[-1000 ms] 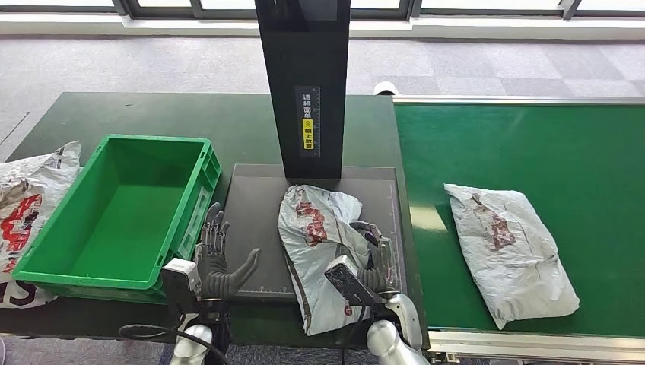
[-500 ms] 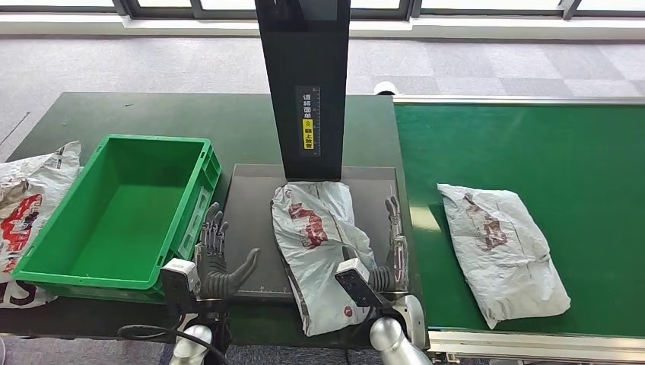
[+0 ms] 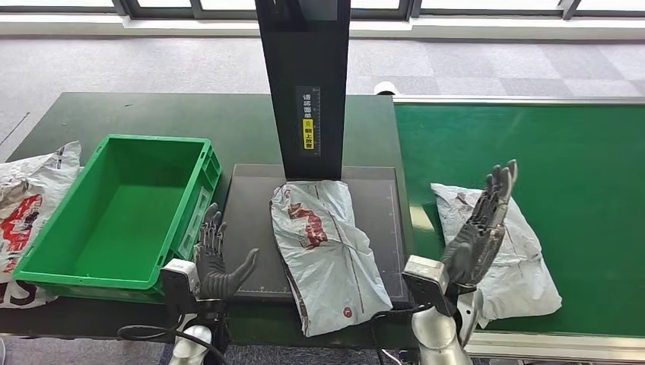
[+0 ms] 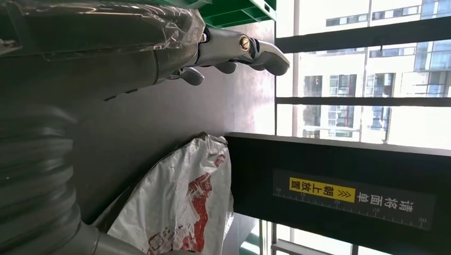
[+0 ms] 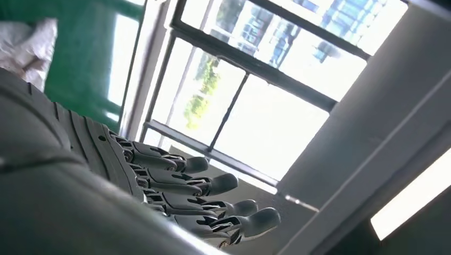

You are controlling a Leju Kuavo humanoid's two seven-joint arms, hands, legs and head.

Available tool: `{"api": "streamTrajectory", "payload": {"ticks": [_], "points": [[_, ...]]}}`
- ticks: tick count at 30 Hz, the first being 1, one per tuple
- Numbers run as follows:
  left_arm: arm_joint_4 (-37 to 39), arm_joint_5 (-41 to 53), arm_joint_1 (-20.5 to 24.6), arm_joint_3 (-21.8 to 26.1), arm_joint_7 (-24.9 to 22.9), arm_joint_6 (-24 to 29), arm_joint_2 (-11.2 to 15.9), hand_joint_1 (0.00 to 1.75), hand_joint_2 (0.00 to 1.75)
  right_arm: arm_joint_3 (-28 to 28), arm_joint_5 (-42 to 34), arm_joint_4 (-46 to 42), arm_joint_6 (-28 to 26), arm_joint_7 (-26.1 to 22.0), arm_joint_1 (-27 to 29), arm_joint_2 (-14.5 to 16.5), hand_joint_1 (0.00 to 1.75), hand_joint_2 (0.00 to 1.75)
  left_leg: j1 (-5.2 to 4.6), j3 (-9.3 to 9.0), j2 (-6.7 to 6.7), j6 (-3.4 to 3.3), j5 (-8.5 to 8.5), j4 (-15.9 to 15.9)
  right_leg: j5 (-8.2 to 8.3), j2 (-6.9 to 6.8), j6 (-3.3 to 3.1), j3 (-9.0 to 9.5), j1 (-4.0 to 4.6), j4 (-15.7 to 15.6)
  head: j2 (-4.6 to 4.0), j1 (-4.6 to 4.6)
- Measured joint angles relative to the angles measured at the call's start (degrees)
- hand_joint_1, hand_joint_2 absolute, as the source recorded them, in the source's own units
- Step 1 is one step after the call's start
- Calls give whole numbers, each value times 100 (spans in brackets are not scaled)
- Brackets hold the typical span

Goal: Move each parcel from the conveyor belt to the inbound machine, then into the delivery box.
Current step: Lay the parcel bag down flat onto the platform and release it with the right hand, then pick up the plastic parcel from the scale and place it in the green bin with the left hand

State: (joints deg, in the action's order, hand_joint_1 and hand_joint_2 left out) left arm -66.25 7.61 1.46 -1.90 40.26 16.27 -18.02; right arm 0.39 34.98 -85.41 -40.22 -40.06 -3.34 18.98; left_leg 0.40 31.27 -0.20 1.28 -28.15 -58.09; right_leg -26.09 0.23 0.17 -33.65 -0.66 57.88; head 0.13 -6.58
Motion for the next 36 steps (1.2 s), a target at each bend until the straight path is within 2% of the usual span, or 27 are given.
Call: {"api": "streamTrajectory", "payload": {"ticks": [6, 14, 19, 22, 28, 33, 36], "points": [[0, 175, 1, 0, 0, 93, -6, 0, 175, -83, 0, -949, 1, 1, 170, -11, 0, 0, 0, -3, 6, 0, 0, 0, 1, 3, 0, 0, 1, 0, 0, 0], [15, 390, 26, -38, 0, -6, -28, 0, 175, -136, 90, -1423, 4, 4, 275, -14, 0, 0, 0, -3, 7, 0, 1, 0, 2, 3, 1, 2, 0, 0, 0, 0], [299, 1168, 260, -589, -56, -53, -84, 0, 175, -10, 232, -1406, 14, 44, 270, -14, 0, 0, -3, -6, 7, -1, 0, -3, 3, 3, 3, 2, -3, -1, 0, 0], [842, 1508, 582, -1073, -353, 238, -102, 0, 175, 109, 190, -1342, 15, 4, 254, -14, 0, 0, -5, -6, 9, -1, 1, -4, 6, 4, 5, 2, -5, -1, 0, 0], [2043, 2406, 1332, -1975, -1431, 1191, -178, 0, 175, 233, 77, -1112, 15, 4, 211, -14, 0, 0, -5, -5, 11, -4, 3, -5, 13, 4, 6, 3, -6, -1, 0, 0], [2750, 2621, 1751, -2470, -1929, 1467, -267, 0, 175, 281, 6, -967, 15, 4, 191, -14, 0, 0, -5, -2, 10, -4, 4, -4, 14, 4, 7, 2, -5, -1, 0, 0], [3155, 2906, 1983, -2715, -2527, 1551, -311, 0, 175, 283, -51, -834, 15, 4, 177, -14, 0, 0, -4, 0, 9, -4, 3, -4, 14, 3, 7, 2, -5, -1, 0, 0]]}}
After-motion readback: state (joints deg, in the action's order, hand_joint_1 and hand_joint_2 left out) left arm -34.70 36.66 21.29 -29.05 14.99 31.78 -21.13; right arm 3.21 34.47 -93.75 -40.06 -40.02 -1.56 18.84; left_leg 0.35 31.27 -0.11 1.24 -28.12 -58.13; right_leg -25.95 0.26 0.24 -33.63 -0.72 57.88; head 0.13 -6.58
